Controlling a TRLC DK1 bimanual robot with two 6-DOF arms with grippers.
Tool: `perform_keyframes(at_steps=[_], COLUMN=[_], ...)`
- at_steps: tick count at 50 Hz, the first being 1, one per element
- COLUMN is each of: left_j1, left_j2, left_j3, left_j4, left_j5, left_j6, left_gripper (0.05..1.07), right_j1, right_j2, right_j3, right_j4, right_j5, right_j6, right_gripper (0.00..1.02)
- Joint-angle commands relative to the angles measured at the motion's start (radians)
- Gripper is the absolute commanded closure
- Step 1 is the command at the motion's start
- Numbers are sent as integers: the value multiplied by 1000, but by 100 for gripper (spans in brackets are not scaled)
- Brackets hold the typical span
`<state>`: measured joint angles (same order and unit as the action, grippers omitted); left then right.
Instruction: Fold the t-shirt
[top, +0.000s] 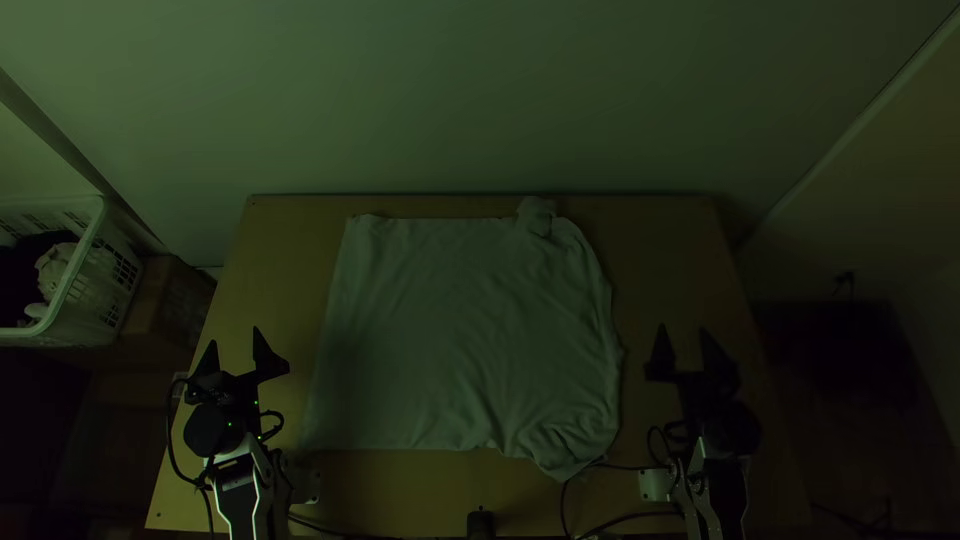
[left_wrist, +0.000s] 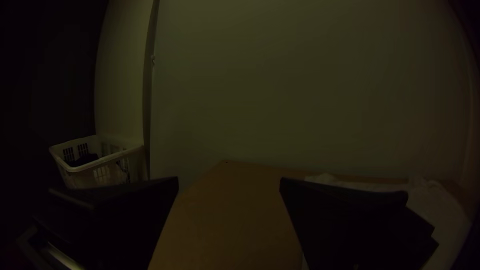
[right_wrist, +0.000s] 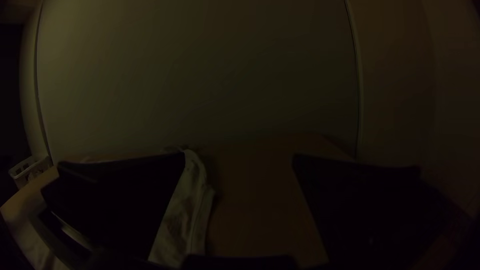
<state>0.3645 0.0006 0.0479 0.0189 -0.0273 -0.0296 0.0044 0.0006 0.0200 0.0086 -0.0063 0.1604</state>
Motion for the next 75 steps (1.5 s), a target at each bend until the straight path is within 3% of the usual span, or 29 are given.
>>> perform_keyframes(at_steps=[1,67,75], left_j1=[-4,-10,-12], left_j2=[-2,-2,-4], left_j3=[-45,-45,-45], left_j4=[-19,-25,-20], left_j5=[0,32,32], left_j6=[-6,-16,40], left_gripper=[10,10,10], right_j1=[-1,2,9], right_j2=[-2,-2,-5], right_j3=[-11,-11,-11], right_j4=[-21,-24,-21], right_j5=[11,11,11], right_j6=[13,10,10], right_gripper=[4,4,4])
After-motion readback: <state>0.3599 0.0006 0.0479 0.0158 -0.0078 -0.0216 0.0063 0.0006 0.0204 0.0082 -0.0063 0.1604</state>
